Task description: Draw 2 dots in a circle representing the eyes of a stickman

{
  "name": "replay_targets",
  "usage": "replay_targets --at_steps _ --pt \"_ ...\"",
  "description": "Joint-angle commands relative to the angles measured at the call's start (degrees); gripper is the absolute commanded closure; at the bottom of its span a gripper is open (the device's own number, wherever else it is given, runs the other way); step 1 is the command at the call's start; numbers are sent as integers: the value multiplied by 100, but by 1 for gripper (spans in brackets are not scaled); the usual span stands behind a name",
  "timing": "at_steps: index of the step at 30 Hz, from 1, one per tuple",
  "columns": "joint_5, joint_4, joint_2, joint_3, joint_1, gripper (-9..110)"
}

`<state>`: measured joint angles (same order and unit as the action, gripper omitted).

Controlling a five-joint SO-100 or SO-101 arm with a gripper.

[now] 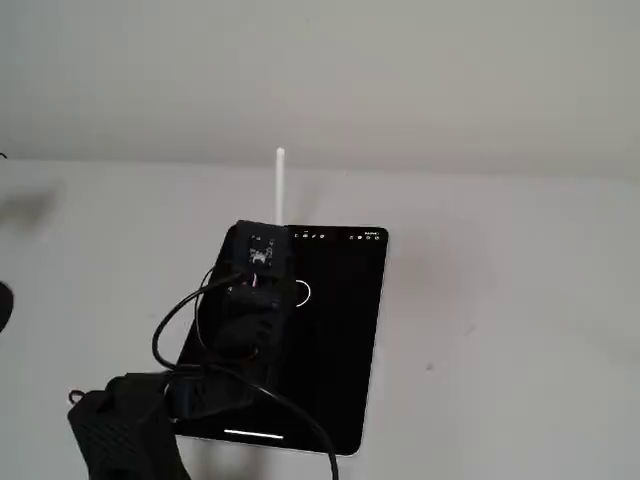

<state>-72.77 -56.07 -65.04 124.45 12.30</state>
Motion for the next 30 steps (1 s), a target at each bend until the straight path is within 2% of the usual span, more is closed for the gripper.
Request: replay_targets --at_steps 1,30 --pt "-132 -141 -9 -387 -167 102" --pt "-272 -158 545 -729 -123 102"
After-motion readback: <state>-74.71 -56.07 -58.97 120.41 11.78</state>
